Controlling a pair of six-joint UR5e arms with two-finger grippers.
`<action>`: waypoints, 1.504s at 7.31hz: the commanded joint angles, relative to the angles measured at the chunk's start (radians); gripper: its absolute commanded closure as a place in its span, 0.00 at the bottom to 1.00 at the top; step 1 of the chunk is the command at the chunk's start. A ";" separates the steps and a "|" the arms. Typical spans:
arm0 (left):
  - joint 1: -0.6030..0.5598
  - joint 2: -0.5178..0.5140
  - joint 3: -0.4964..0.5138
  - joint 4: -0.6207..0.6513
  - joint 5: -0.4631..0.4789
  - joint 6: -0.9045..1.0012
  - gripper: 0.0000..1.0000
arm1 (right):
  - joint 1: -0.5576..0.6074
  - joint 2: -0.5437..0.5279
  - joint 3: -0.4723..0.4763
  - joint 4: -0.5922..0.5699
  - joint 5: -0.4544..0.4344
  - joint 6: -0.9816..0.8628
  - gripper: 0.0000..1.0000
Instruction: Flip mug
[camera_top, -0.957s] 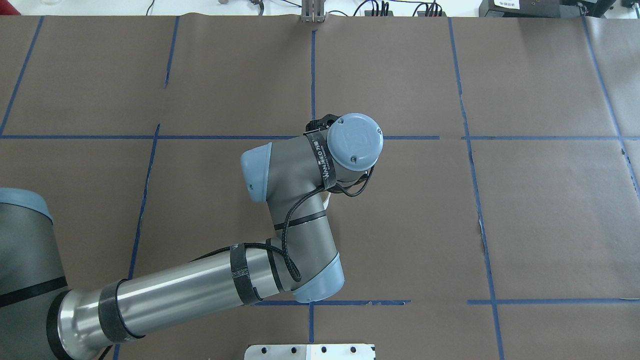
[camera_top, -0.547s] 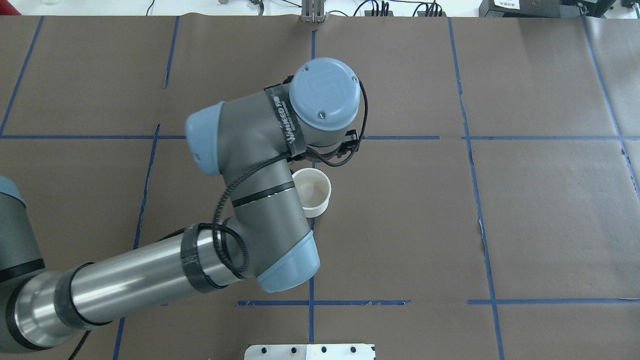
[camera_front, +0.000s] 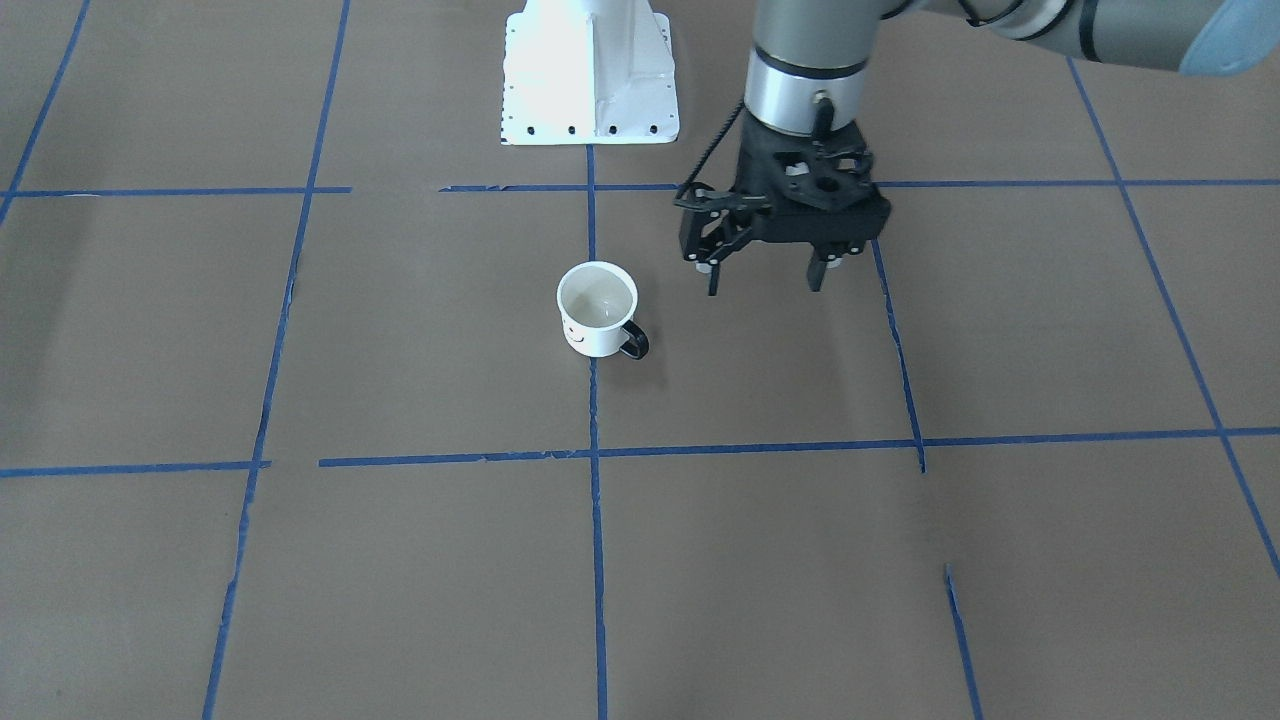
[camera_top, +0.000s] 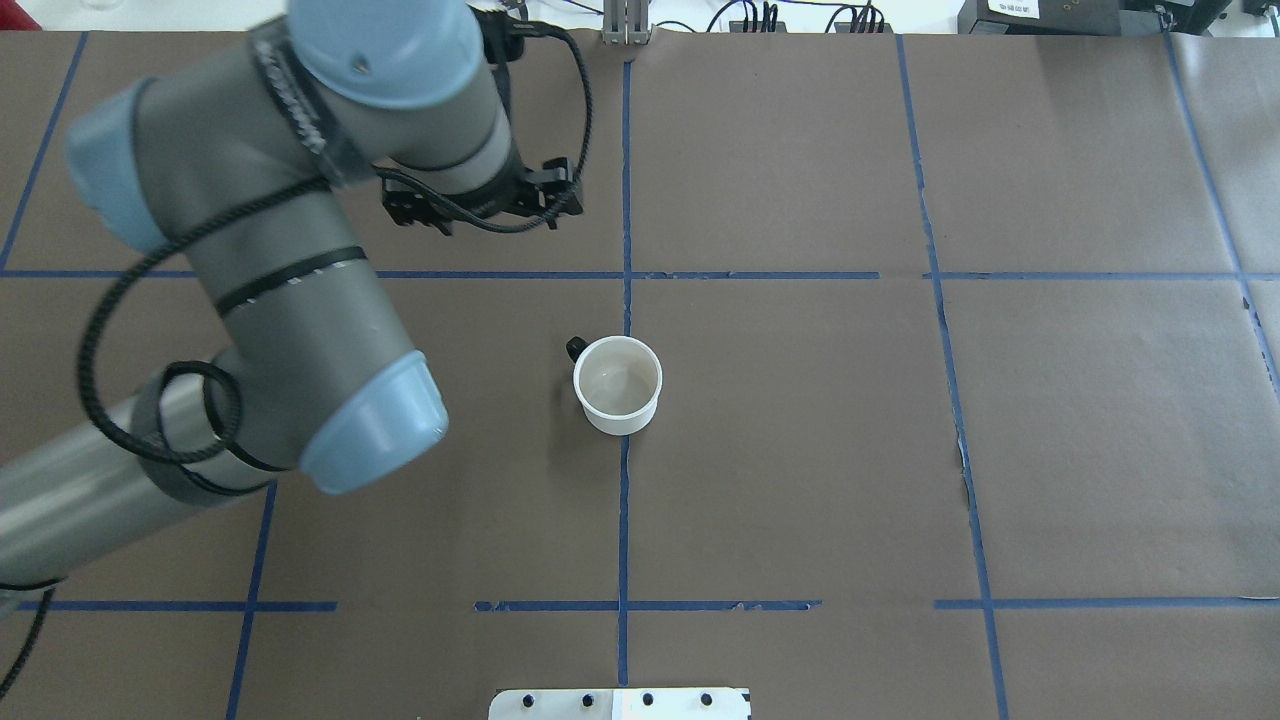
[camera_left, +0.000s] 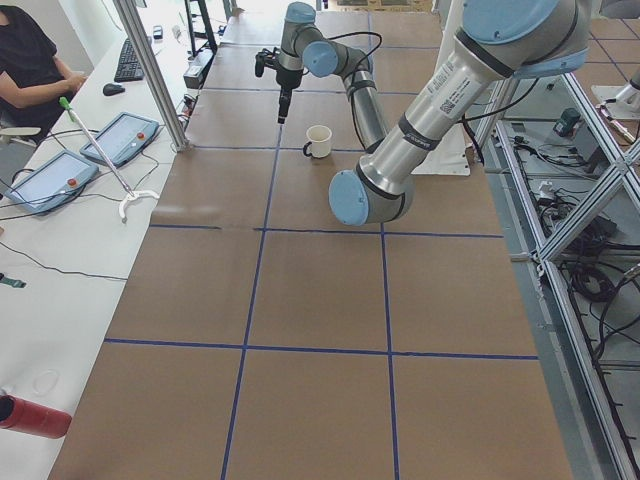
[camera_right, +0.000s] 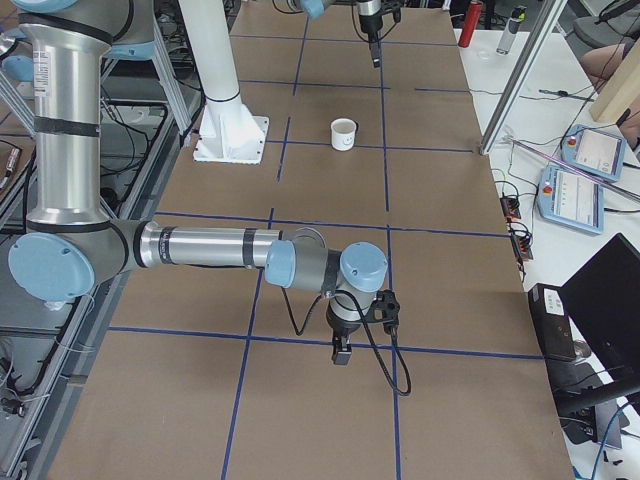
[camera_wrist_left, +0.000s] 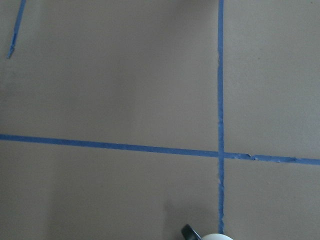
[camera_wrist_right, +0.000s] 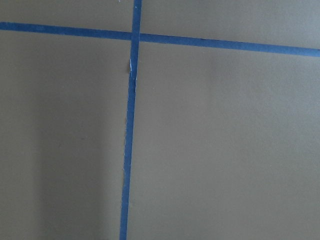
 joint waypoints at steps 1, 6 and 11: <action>-0.184 0.157 -0.044 -0.012 -0.127 0.290 0.00 | 0.000 -0.001 0.000 0.000 0.000 0.000 0.00; -0.525 0.718 0.025 -0.363 -0.342 0.805 0.00 | 0.000 0.000 0.000 0.000 0.000 0.000 0.00; -0.765 0.883 0.165 -0.377 -0.453 1.168 0.00 | 0.000 0.000 0.000 0.000 0.000 0.000 0.00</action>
